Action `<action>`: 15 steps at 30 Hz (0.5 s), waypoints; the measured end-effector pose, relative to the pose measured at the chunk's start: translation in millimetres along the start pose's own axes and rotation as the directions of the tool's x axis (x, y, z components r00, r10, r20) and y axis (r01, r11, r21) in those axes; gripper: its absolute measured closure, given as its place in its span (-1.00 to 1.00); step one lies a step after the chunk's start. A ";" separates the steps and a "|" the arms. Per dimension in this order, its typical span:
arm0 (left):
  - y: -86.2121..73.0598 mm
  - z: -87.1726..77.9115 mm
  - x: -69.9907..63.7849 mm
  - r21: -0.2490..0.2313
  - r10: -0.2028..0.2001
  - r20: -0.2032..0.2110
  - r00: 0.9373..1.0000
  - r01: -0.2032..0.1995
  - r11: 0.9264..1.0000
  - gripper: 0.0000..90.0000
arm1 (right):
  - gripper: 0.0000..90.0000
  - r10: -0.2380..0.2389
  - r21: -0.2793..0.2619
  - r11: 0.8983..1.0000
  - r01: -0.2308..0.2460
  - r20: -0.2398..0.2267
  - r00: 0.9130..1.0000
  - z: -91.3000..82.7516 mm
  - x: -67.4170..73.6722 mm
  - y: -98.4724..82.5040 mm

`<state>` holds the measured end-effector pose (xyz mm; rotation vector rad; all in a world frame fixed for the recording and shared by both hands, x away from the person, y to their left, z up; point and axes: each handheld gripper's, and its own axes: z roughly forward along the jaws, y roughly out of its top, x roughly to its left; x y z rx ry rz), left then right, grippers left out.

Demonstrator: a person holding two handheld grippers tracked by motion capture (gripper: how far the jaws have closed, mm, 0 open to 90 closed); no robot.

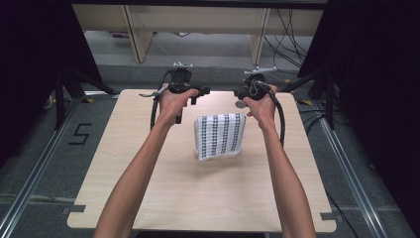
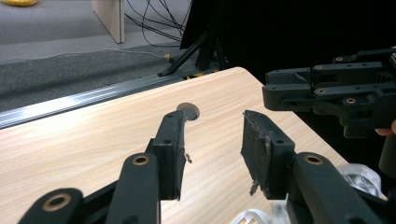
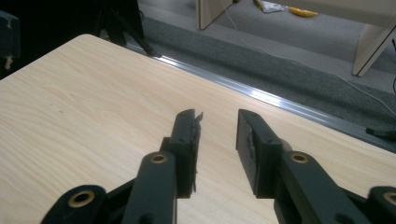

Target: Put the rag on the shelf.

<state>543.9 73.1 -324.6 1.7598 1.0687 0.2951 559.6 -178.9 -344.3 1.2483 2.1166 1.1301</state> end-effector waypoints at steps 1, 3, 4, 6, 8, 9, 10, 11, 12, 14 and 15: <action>0.0 -1.7 0.1 -0.002 0.001 0.004 1.000 -0.001 1.000 0.29 | 0.49 0.003 0.005 1.000 -0.003 0.002 1.000 -1.6 -0.5 0.3; -0.4 -4.8 0.1 -0.007 -0.001 0.010 1.000 0.001 1.000 0.28 | 0.46 -0.011 0.008 1.000 0.011 0.008 1.000 -4.2 -3.4 0.2; -0.8 -6.0 0.3 -0.005 0.000 0.013 1.000 0.000 1.000 0.28 | 0.45 -0.001 0.015 1.000 0.001 0.009 1.000 -5.5 -3.4 -0.4; -1.6 -8.7 0.7 -0.007 0.004 0.017 1.000 -0.004 1.000 0.25 | 0.43 0.003 0.001 1.000 -0.003 0.008 1.000 -7.5 -4.4 -0.7; -2.7 -11.6 1.3 -0.006 0.004 0.023 1.000 -0.004 1.000 0.20 | 0.39 0.012 -0.008 1.000 -0.012 0.004 1.000 -12.5 -6.7 -1.5; -3.2 -12.5 1.4 -0.007 0.002 0.028 1.000 -0.001 1.000 0.16 | 0.38 0.018 -0.008 1.000 -0.018 0.005 1.000 -13.5 -6.7 -2.1; -4.0 -14.6 1.5 -0.005 0.004 0.034 0.999 -0.003 1.000 0.16 | 0.38 0.018 -0.008 1.000 -0.018 0.005 1.000 -13.5 -6.7 -2.1; -5.1 -16.9 1.5 -0.007 0.009 0.041 0.999 -0.009 1.000 0.12 | 0.36 0.007 -0.010 1.000 -0.007 0.004 1.000 -14.7 -8.6 -3.1; -6.6 -19.7 1.9 -0.008 0.011 0.051 0.999 -0.011 1.000 0.08 | 0.35 0.009 -0.013 1.000 -0.009 -0.001 1.000 -16.2 -9.2 -4.0; -10.3 -25.1 2.4 -0.015 0.002 0.066 0.998 -0.001 1.000 0.03 | 0.30 0.020 0.001 1.000 -0.020 -0.018 1.000 -18.8 -10.5 -6.1; -11.9 -27.7 2.9 -0.012 0.005 0.072 0.997 -0.004 1.000 0.02 | 0.29 0.007 0.004 1.000 -0.007 -0.025 1.000 -18.8 -11.7 -7.9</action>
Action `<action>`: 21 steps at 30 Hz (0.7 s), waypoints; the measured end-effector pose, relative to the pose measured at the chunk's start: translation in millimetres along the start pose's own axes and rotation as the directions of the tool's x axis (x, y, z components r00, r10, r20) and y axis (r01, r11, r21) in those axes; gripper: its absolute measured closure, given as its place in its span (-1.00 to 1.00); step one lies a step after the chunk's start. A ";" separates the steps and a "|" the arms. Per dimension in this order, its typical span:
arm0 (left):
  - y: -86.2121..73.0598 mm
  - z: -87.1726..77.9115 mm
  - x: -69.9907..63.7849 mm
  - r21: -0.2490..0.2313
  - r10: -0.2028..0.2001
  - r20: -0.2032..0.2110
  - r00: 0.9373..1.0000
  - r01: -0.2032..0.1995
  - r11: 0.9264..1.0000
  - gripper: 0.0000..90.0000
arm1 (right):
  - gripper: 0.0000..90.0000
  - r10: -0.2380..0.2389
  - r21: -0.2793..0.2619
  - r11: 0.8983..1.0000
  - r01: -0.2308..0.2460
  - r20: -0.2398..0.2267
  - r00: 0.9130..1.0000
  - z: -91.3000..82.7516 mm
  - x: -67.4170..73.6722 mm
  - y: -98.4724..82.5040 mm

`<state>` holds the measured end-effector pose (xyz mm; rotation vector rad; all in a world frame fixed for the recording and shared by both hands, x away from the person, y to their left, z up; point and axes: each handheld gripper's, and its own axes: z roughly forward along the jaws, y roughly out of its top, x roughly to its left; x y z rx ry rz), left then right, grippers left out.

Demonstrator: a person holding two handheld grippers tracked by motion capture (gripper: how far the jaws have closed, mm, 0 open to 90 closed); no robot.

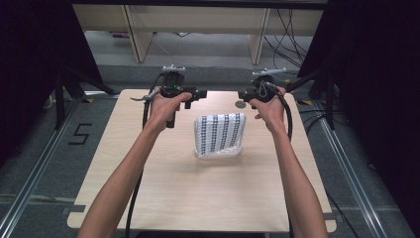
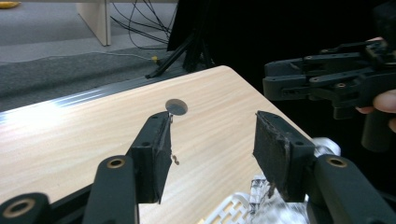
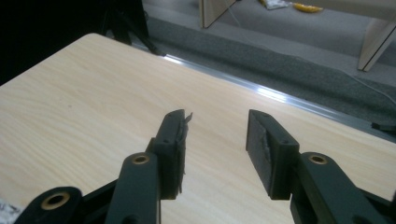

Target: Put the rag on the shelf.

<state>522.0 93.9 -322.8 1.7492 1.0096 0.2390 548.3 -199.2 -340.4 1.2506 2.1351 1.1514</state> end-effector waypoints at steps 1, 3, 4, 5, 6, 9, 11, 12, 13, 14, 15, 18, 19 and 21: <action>-1.4 -2.2 -0.4 0.001 0.001 0.002 1.000 -0.001 1.000 0.01 | 0.28 0.002 0.006 1.000 -0.002 -0.001 1.000 -0.8 0.0 -1.4; -3.4 -6.6 -0.6 0.003 0.013 0.004 1.000 -0.013 1.000 -0.02 | 0.26 0.012 0.019 1.000 -0.012 -0.010 1.000 -2.5 -0.6 -4.9; -4.1 -8.4 -0.8 0.000 0.012 0.006 1.000 -0.012 1.000 -0.03 | 0.25 0.010 0.021 1.000 -0.010 -0.008 1.000 -3.3 -1.0 -6.6; -4.9 -10.5 -1.0 -0.003 0.012 0.006 1.000 -0.012 1.000 -0.05 | 0.25 0.013 0.021 1.000 -0.013 -0.011 1.000 -4.7 -1.8 -8.1; -5.3 -11.6 -1.4 -0.005 0.009 0.007 1.000 -0.008 1.000 -0.06 | 0.22 0.019 0.014 1.000 -0.019 -0.015 1.000 -5.5 -2.5 -9.7; -7.1 -14.8 -3.3 -0.003 0.020 0.011 1.000 -0.020 1.000 -0.09 | 0.17 0.004 0.018 1.000 -0.004 -0.004 1.000 -9.0 -4.5 -11.9; -9.1 -16.9 -5.4 -0.003 0.026 0.015 1.000 -0.026 1.000 -0.12 | 0.13 0.014 0.006 1.000 -0.014 -0.022 1.000 -11.7 -4.3 -13.7; -10.0 -18.2 -6.5 0.002 0.031 0.017 0.999 -0.031 1.000 -0.13 | 0.10 0.025 0.015 1.000 -0.025 -0.020 0.999 -14.2 -3.4 -14.7; -10.7 -19.5 -7.8 0.005 0.041 0.018 0.999 -0.041 0.999 -0.14 | 0.08 0.020 0.007 1.000 -0.020 -0.018 1.000 -14.9 -2.8 -15.7; -11.4 -21.0 -9.5 0.007 0.049 0.014 0.999 -0.049 0.999 -0.16 | 0.06 0.023 -0.006 1.000 -0.023 -0.034 0.999 -19.1 -2.1 -17.7; -12.2 -22.1 -10.7 0.006 0.050 0.021 0.999 -0.051 0.999 -0.16 | 0.06 0.023 -0.006 1.000 -0.023 -0.034 0.999 -19.1 -2.1 -17.7; -14.6 -24.8 -15.2 0.013 0.057 0.029 0.998 -0.057 0.998 -0.20 | -0.02 0.030 -0.011 0.999 -0.030 -0.041 0.999 -26.6 -0.9 -20.2; -15.6 -25.7 -16.9 0.015 0.063 0.033 0.997 -0.064 0.998 -0.22 | -0.03 0.054 -0.010 0.998 -0.054 -0.056 0.997 -29.2 0.5 -21.1; -18.4 -27.6 -20.0 0.021 0.071 0.039 0.997 -0.072 0.997 -0.24 | -0.06 0.042 -0.022 0.999 -0.044 -0.062 0.997 -33.0 -0.9 -22.5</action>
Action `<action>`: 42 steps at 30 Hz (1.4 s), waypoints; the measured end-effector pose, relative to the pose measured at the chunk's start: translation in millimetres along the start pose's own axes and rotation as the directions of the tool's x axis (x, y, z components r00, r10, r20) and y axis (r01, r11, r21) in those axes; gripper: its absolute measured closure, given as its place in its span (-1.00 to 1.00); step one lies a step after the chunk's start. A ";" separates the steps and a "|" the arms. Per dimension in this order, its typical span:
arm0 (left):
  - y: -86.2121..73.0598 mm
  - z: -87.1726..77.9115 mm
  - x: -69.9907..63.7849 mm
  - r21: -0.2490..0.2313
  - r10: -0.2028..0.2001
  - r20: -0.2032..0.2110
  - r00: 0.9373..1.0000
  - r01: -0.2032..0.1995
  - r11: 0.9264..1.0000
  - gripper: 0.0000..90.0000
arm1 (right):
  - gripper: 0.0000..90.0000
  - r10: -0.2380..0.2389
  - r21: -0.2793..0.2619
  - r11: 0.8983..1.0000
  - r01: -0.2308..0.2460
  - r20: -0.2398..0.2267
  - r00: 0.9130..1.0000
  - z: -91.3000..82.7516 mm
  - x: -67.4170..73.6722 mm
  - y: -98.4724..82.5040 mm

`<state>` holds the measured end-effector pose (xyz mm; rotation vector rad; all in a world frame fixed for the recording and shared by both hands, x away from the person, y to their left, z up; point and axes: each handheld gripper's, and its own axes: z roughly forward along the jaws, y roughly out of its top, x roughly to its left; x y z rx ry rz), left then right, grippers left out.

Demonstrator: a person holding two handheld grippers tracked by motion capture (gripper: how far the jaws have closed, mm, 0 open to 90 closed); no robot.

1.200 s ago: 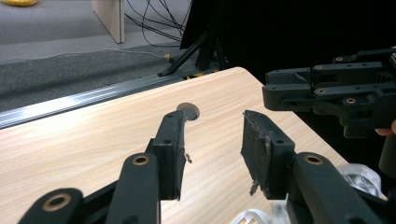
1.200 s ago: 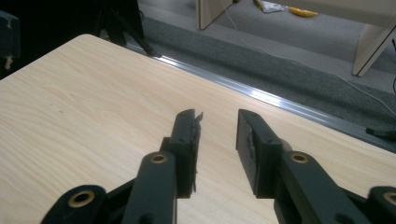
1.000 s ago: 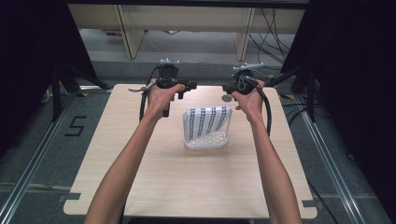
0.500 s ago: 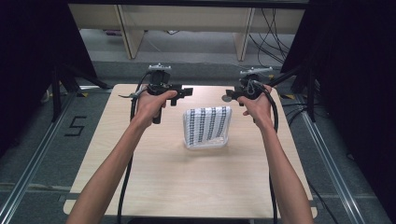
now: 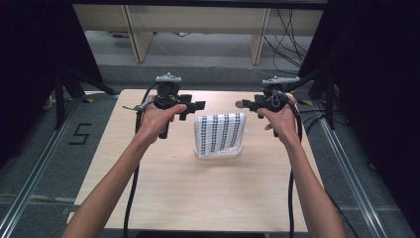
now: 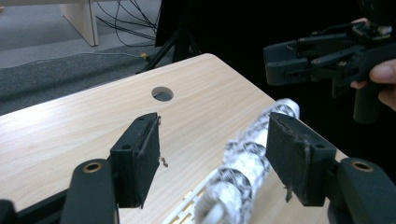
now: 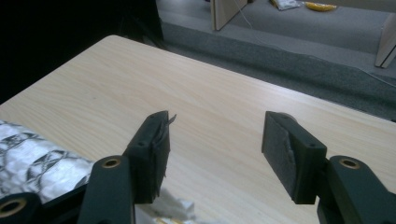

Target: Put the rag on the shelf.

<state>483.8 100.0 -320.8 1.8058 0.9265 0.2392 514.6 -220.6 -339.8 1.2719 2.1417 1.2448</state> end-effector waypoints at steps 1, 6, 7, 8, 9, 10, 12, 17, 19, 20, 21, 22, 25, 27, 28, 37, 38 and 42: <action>-1.5 -0.8 -1.3 0.003 0.002 0.002 1.000 -0.002 1.000 -0.26 | -0.11 0.002 0.005 1.000 -0.002 0.001 1.000 -5.8 0.9 -1.3; -8.8 -6.3 -5.9 0.010 0.015 0.005 1.000 -0.015 1.000 -0.29 | -0.19 -0.002 -0.026 1.000 0.002 -0.004 1.000 -15.7 3.4 -3.0; -10.4 -7.6 -6.9 0.008 0.016 0.005 1.000 -0.016 1.000 -0.30 | -0.20 0.010 -0.031 0.999 -0.011 -0.011 1.000 -18.3 6.2 -3.7; -11.8 -9.1 -8.3 0.007 0.021 -0.001 1.000 -0.021 1.000 -0.30 | -0.20 0.011 -0.034 0.999 -0.011 -0.017 1.000 -20.5 7.1 -4.3; -13.1 -10.4 -9.5 0.006 0.022 0.005 1.000 -0.022 1.000 -0.30 | -0.20 -0.014 -0.043 0.999 0.013 -0.022 1.000 -21.8 7.1 -5.0; -14.1 -11.5 -10.1 0.004 0.028 0.008 1.000 -0.028 1.000 -0.31 | -0.21 0.000 -0.046 0.999 -0.001 -0.023 1.000 -23.7 9.4 -5.8; -16.8 -15.2 -12.7 0.001 0.038 0.011 0.999 -0.038 0.999 -0.31 | -0.21 -0.003 -0.045 0.999 0.002 -0.025 1.000 -27.7 11.2 -6.9; -21.9 -22.8 -16.5 -0.012 0.046 0.020 0.999 -0.046 0.999 -0.32 | -0.22 -0.013 -0.051 0.999 0.011 -0.042 0.999 -34.3 17.4 -10.2; -23.7 -26.1 -17.7 -0.003 0.048 0.019 0.999 -0.048 0.999 -0.32 | -0.22 -0.036 -0.058 0.998 0.033 -0.054 0.998 -36.3 19.6 -11.3; -25.5 -26.3 -18.0 -0.017 0.046 0.025 0.999 -0.046 0.999 -0.33 | -0.22 -0.032 -0.055 0.998 0.029 -0.055 0.998 -37.7 21.9 -12.1; -27.0 -27.4 -18.3 -0.013 0.045 0.028 0.999 -0.045 0.999 -0.33 | -0.22 -0.044 -0.060 0.997 0.041 -0.061 0.997 -38.4 22.8 -12.3; -28.4 -28.5 -18.6 -0.013 0.047 0.029 0.998 -0.046 0.999 -0.34 | -0.22 -0.049 -0.059 0.997 0.046 -0.057 0.997 -39.7 24.8 -12.8; -32.7 -31.6 -19.1 -0.014 0.047 0.030 0.998 -0.046 0.999 -0.34 | -0.22 -0.067 -0.068 0.996 0.063 -0.059 0.996 -41.9 30.2 -13.7; -34.8 -33.3 -19.0 -0.014 0.046 0.030 0.998 -0.046 0.999 -0.34 | -0.22 -0.076 -0.064 0.995 0.072 -0.066 0.995 -42.8 33.2 -14.3; -36.5 -34.7 -18.9 -0.014 0.045 0.031 0.998 -0.045 0.999 -0.34 | -0.22 -0.072 -0.070 0.995 0.068 -0.058 0.996 -42.9 35.1 -15.1; -49.4 -43.7 -21.4 -0.032 0.041 0.046 0.998 -0.039 0.999 -0.35 | -0.23 -0.120 -0.061 0.991 0.117 -0.064 0.991 -48.7 44.2 -21.3; -50.8 -44.4 -21.7 -0.032 0.043 0.046 0.998 -0.042 0.999 -0.35 | -0.23 -0.098 -0.062 0.994 0.094 -0.066 0.993 -48.9 47.4 -22.8; -56.7 -47.1 -23.9 -0.030 0.044 0.053 0.998 -0.043 0.999 -0.35 | -0.23 -0.106 -0.047 0.994 0.102 -0.072 0.992 -51.6 50.7 -24.6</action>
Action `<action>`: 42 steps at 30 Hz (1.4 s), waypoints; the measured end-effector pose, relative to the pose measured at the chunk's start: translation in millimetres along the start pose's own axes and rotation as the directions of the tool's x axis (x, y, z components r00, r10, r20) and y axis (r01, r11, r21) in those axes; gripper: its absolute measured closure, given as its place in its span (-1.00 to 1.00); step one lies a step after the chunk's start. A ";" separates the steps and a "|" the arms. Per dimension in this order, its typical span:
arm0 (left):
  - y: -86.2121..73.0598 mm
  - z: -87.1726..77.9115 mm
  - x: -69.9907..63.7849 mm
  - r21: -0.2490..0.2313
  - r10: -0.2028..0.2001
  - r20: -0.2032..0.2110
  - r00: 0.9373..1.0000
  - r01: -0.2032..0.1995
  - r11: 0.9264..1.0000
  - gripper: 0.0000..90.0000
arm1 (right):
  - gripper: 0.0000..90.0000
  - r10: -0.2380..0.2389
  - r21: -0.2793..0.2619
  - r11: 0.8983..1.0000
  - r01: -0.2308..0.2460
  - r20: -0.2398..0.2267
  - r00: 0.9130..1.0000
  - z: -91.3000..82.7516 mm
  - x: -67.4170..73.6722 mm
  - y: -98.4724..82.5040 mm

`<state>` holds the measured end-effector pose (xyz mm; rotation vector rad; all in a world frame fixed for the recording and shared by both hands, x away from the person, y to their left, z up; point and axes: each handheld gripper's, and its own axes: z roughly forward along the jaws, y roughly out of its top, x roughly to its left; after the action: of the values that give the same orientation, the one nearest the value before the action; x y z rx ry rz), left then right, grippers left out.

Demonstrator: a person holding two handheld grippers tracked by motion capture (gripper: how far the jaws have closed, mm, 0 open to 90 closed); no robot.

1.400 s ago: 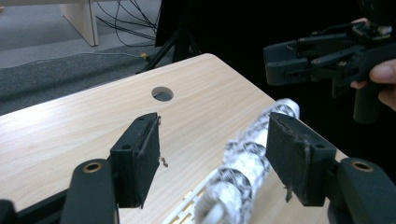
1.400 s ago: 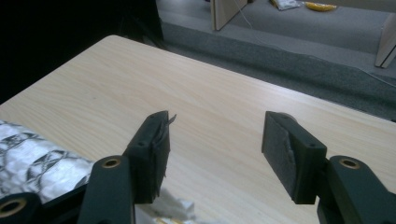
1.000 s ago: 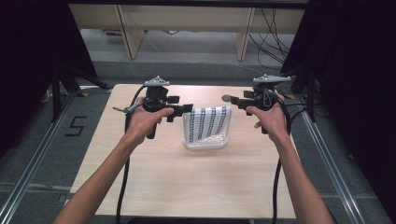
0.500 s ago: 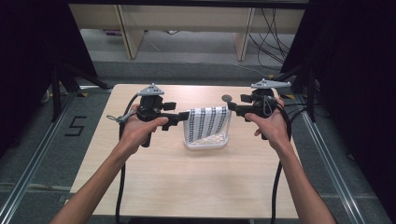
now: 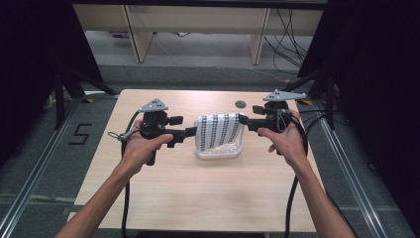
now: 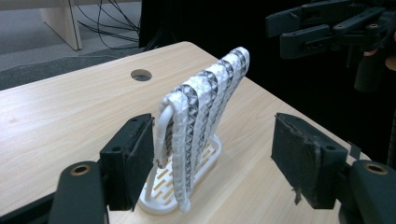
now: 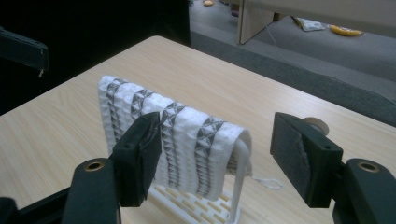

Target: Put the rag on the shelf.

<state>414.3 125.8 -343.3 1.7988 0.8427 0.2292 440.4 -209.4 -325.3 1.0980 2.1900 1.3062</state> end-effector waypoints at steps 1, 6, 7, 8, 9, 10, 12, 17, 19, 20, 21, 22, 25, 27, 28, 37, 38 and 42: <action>-0.7 -1.0 -0.5 0.009 0.004 -0.001 1.000 -0.004 1.000 -0.35 | -0.23 -0.013 -0.014 1.000 0.013 -0.001 1.000 0.9 1.0 -1.2; -8.0 -3.6 -3.6 -0.004 0.010 0.014 1.000 -0.010 1.000 -0.35 | -0.23 -0.011 -0.013 1.000 0.011 -0.006 1.000 -0.1 4.9 -4.7; -9.2 -4.8 -4.2 0.003 0.010 0.009 1.000 -0.010 1.000 -0.35 | -0.23 -0.020 -0.001 1.000 0.020 -0.012 1.000 -1.2 4.9 -4.8; -10.7 -5.4 -4.4 -0.002 0.009 0.013 1.000 -0.009 1.000 -0.35 | -0.23 -0.021 -0.008 1.000 0.021 -0.007 1.000 -1.4 5.5 -5.9; -12.1 -6.1 -4.9 -0.002 0.007 0.015 1.000 -0.007 1.000 -0.35 | -0.23 -0.013 -0.003 1.000 0.013 -0.014 1.000 -2.0 6.8 -6.5; -13.5 -6.9 -5.3 -0.002 0.008 0.016 1.000 -0.008 1.000 -0.35 | -0.24 -0.016 -0.001 1.000 0.016 -0.017 1.000 -2.3 7.5 -7.4; -16.4 -8.2 -6.6 -0.002 0.008 0.022 1.000 -0.008 1.000 -0.35 | -0.24 -0.027 -0.005 1.000 0.027 -0.016 0.999 -2.8 9.1 -8.8; -22.4 -12.0 -10.1 -0.007 0.013 0.031 0.999 -0.012 1.000 -0.35 | -0.24 -0.031 -0.008 0.999 0.031 -0.029 0.999 -4.0 13.3 -12.0; -25.4 -12.9 -12.0 -0.008 0.013 0.032 0.999 -0.013 1.000 -0.35 | -0.25 -0.030 -0.004 1.000 0.030 -0.036 0.999 -4.3 15.9 -13.9; -26.9 -13.2 -12.4 -0.007 0.016 0.036 0.999 -0.016 1.000 -0.35 | -0.25 -0.030 -0.004 1.000 0.030 -0.036 0.999 -4.3 15.9 -13.9; -28.4 -13.5 -13.2 -0.005 0.015 0.037 0.999 -0.015 1.000 -0.35 | -0.25 -0.033 -0.006 0.999 0.033 -0.037 0.999 -4.3 16.7 -14.7; -29.8 -13.9 -14.1 -0.006 0.014 0.038 0.999 -0.014 1.000 -0.35 | -0.25 -0.043 -0.003 0.999 0.043 -0.037 0.998 -4.8 16.8 -15.1; -33.2 -16.0 -15.6 -0.009 0.010 0.042 0.999 -0.009 1.000 -0.35 | -0.26 -0.031 -0.007 1.000 0.030 -0.053 0.998 -4.6 19.8 -17.8; -35.8 -17.1 -16.3 -0.009 0.012 0.045 0.999 -0.012 1.000 -0.36 | -0.26 -0.040 -0.009 0.999 0.040 -0.057 0.998 -5.3 20.6 -19.3; -37.3 -17.7 -16.6 -0.007 0.013 0.047 0.999 -0.013 1.000 -0.36 | -0.26 -0.033 -0.004 0.999 0.033 -0.056 0.998 -5.7 21.4 -20.5; -48.7 -23.0 -20.3 -0.003 0.017 0.055 0.998 -0.017 1.000 -0.37 | -0.29 -0.032 -0.019 0.999 0.031 -0.074 0.997 -9.4 28.7 -28.3; -49.7 -23.6 -21.1 -0.006 0.016 0.057 0.998 -0.016 1.000 -0.37 | -0.29 -0.035 -0.007 0.999 0.035 -0.079 0.996 -10.4 29.2 -28.8; -53.6 -26.8 -23.0 -0.005 0.024 0.055 0.998 -0.024 1.000 -0.42 | -0.30 -0.030 -0.001 1.000 0.030 -0.094 0.995 -10.7 33.7 -32.3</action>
<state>360.1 139.9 -374.7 1.8044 0.7816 0.1957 398.2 -198.2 -345.0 1.0192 2.2654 1.3708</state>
